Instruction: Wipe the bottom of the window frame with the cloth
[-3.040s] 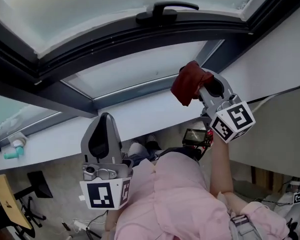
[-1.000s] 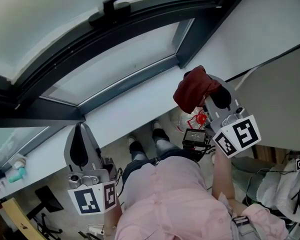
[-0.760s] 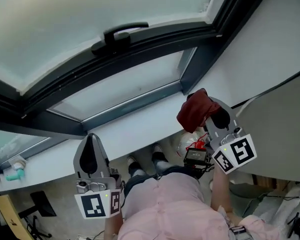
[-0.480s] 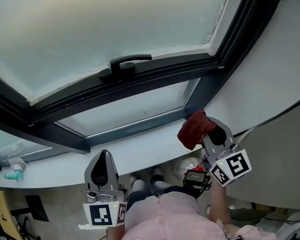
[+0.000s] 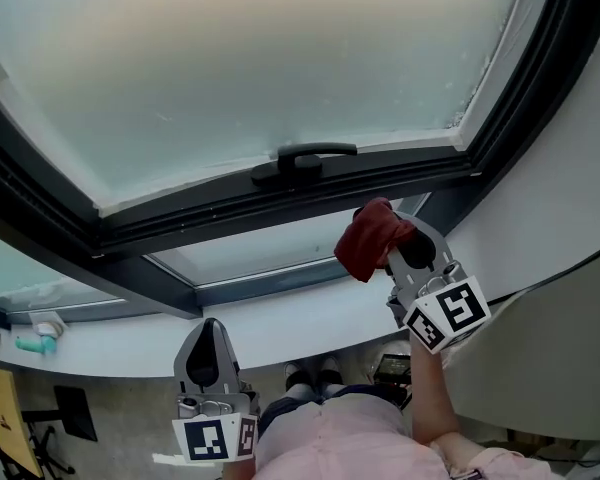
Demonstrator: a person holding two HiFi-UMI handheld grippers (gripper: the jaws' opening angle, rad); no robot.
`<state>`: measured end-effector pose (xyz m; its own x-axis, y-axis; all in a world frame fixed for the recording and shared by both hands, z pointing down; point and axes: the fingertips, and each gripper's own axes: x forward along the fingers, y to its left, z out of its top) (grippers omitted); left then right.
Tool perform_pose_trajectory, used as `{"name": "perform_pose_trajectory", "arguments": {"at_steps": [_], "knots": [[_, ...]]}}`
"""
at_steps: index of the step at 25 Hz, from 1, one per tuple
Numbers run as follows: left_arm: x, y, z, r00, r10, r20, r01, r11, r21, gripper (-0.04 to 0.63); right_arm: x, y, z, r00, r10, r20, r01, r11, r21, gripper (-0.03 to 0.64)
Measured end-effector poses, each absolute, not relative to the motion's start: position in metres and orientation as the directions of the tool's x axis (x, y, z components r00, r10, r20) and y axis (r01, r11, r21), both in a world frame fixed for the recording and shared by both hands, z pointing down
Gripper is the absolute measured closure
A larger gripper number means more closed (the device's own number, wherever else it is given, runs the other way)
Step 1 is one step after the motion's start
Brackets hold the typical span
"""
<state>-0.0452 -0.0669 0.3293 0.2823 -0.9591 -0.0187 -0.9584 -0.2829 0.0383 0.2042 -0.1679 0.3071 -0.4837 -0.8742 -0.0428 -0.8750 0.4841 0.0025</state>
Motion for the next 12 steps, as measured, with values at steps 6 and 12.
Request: {"name": "perform_pose_trajectory", "arguments": {"at_steps": [6,12], "knots": [[-0.090,-0.079,0.320,0.230,-0.972,-0.040,-0.972,-0.232,0.037,0.601,0.169,-0.215,0.297,-0.476,-0.878,-0.050,-0.879,0.476,0.017,0.557],[-0.107,-0.091,0.323,0.213,-0.976,-0.050,-0.975,-0.216,0.058,0.601,0.145,-0.247,0.308,-0.471,-0.882,0.019,-0.879,0.470,0.083,0.557]]}}
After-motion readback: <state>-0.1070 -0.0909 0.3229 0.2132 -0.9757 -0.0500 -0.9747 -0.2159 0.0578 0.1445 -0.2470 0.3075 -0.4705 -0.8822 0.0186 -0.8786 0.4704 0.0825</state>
